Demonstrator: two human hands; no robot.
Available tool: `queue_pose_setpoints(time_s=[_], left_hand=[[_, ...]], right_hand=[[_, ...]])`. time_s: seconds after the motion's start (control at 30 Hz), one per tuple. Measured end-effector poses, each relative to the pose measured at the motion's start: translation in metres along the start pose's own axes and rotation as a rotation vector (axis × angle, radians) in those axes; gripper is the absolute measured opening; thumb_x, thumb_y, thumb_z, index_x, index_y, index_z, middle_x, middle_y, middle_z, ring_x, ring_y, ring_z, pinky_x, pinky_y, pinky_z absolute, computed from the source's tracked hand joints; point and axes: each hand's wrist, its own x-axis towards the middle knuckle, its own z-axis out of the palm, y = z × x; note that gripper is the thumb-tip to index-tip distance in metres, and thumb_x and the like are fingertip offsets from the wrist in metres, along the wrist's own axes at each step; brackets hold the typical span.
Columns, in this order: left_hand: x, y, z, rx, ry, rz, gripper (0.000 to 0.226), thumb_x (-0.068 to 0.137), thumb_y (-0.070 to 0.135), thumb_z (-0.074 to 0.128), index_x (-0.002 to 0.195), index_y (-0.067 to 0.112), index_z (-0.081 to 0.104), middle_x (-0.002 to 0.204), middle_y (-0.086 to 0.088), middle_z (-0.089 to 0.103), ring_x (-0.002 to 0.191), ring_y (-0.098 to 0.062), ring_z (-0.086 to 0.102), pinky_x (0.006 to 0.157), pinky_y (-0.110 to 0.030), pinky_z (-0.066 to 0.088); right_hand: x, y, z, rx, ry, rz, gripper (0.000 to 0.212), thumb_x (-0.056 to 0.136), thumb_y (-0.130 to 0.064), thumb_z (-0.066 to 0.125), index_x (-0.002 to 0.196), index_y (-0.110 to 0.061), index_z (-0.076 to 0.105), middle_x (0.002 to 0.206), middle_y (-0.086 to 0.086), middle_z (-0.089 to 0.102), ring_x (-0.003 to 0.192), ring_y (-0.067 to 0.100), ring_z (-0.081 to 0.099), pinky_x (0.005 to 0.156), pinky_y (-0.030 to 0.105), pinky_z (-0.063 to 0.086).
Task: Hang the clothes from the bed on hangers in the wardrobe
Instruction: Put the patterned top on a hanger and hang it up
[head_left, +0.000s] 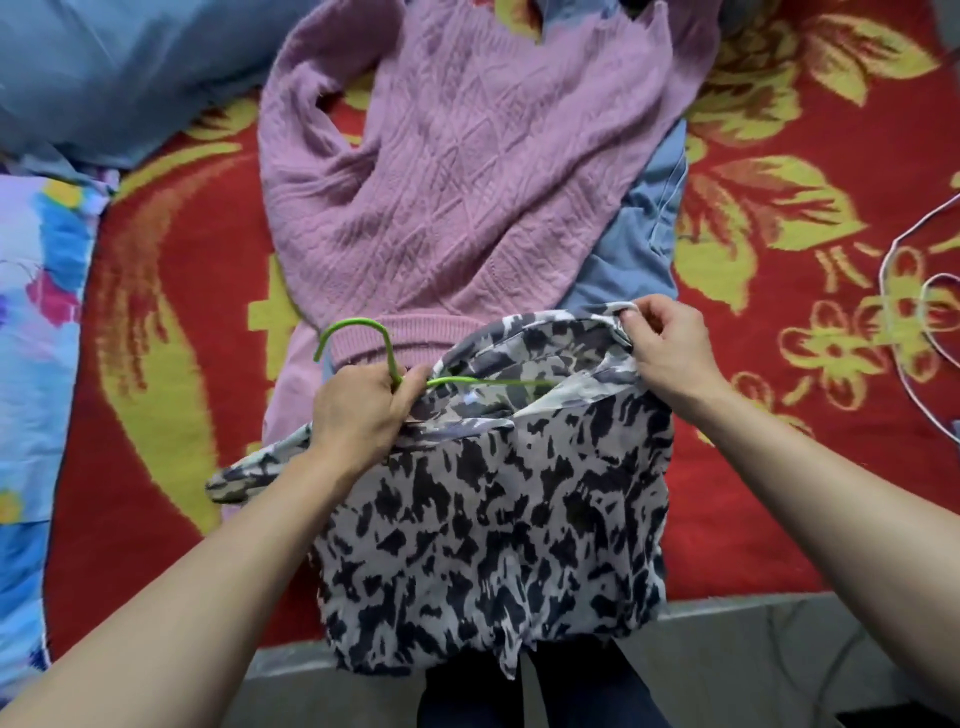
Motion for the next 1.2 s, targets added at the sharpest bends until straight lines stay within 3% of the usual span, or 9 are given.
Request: queue_pose_setpoints(time_s=[0.13, 0.23, 0.33, 0.43, 0.63, 0.83, 1.0, 1.1, 1.2], left_hand=[[0.007, 0.01, -0.008, -0.305, -0.014, -0.059, 0.024, 0.088, 0.034, 0.064, 0.072, 0.015, 0.062, 0.068, -0.004, 0.064, 0.062, -0.018, 0.056, 0.061, -0.033, 0.045], [0.012, 0.018, -0.018, -0.362, 0.027, -0.05, 0.007, 0.083, 0.013, 0.061, 0.084, 0.007, 0.065, 0.066, -0.003, 0.057, 0.056, -0.012, 0.046, 0.052, -0.02, 0.035], [0.013, 0.016, -0.027, -0.299, 0.037, -0.007, 0.012, 0.083, 0.012, 0.061, 0.078, 0.002, 0.063, 0.059, 0.001, 0.045, 0.053, -0.012, 0.035, 0.053, -0.029, 0.032], [0.011, 0.017, -0.029, -0.377, 0.007, 0.049, 0.016, 0.079, 0.013, 0.059, 0.072, 0.0, 0.059, 0.058, 0.001, 0.043, 0.055, -0.032, 0.047, 0.055, -0.038, 0.05], [0.0, 0.037, -0.035, -0.476, 0.025, 0.128, 0.033, 0.089, -0.003, 0.044, 0.059, 0.009, 0.045, 0.055, 0.006, 0.044, 0.051, -0.003, 0.037, 0.05, -0.017, 0.03], [0.003, -0.012, -0.038, -0.471, 0.098, -0.019, 0.036, 0.087, 0.021, 0.04, 0.052, 0.019, 0.048, 0.059, 0.0, 0.048, 0.065, -0.016, 0.042, 0.063, -0.036, 0.034], [-0.002, -0.012, -0.04, -0.504, 0.046, -0.079, 0.041, 0.08, 0.018, 0.04, 0.041, 0.027, 0.052, 0.056, 0.003, 0.048, 0.066, -0.01, 0.045, 0.067, -0.03, 0.039], [-0.005, -0.005, -0.035, -0.587, 0.034, -0.11, 0.054, 0.086, 0.002, 0.042, 0.041, 0.026, 0.06, 0.059, 0.0, 0.057, 0.059, 0.008, 0.054, 0.055, -0.007, 0.038], [-0.002, -0.01, -0.032, -0.626, 0.085, -0.217, 0.043, 0.083, 0.005, 0.043, 0.042, 0.016, 0.048, 0.049, 0.0, 0.049, 0.049, -0.002, 0.046, 0.051, -0.024, 0.035]], right_hand=[[-0.024, -0.014, 0.007, 0.271, -0.406, 0.035, 0.012, 0.095, -0.008, 0.054, 0.096, -0.006, 0.066, 0.078, 0.003, 0.063, 0.062, 0.013, 0.054, 0.055, 0.027, 0.045], [-0.042, -0.004, 0.022, -0.111, -0.738, -0.015, 0.007, 0.09, -0.016, 0.063, 0.086, -0.015, 0.068, 0.078, -0.009, 0.064, 0.072, 0.008, 0.06, 0.067, 0.029, 0.048], [-0.042, 0.001, 0.023, -0.469, -0.382, -0.107, 0.018, 0.085, -0.029, 0.061, 0.101, -0.029, 0.07, 0.106, -0.01, 0.067, 0.098, 0.015, 0.063, 0.083, 0.036, 0.052], [-0.04, -0.02, 0.024, -0.377, 0.046, -0.404, 0.014, 0.084, -0.026, 0.062, 0.098, -0.024, 0.068, 0.099, -0.005, 0.063, 0.094, 0.016, 0.057, 0.074, 0.036, 0.051], [-0.013, -0.03, 0.048, -0.427, -0.162, -0.637, 0.019, 0.089, -0.037, 0.063, 0.098, -0.022, 0.069, 0.087, -0.004, 0.065, 0.083, 0.021, 0.061, 0.07, 0.034, 0.039], [-0.001, -0.003, 0.021, -0.045, -0.482, -0.19, 0.025, 0.086, -0.051, 0.062, 0.1, -0.033, 0.07, 0.099, -0.009, 0.067, 0.08, 0.004, 0.06, 0.074, 0.025, 0.046], [-0.001, 0.007, -0.011, 0.111, -0.71, 0.03, 0.022, 0.089, -0.027, 0.065, 0.083, -0.009, 0.076, 0.074, 0.007, 0.068, 0.067, 0.011, 0.056, 0.069, 0.028, 0.045], [-0.003, -0.006, -0.012, 0.107, -0.851, 0.064, 0.027, 0.09, -0.032, 0.063, 0.091, -0.008, 0.074, 0.075, -0.001, 0.068, 0.068, 0.008, 0.059, 0.066, 0.018, 0.047], [-0.003, -0.013, -0.014, 0.176, -0.902, 0.105, 0.038, 0.092, -0.037, 0.058, 0.103, -0.003, 0.072, 0.098, 0.006, 0.074, 0.091, 0.021, 0.069, 0.082, 0.026, 0.052]])
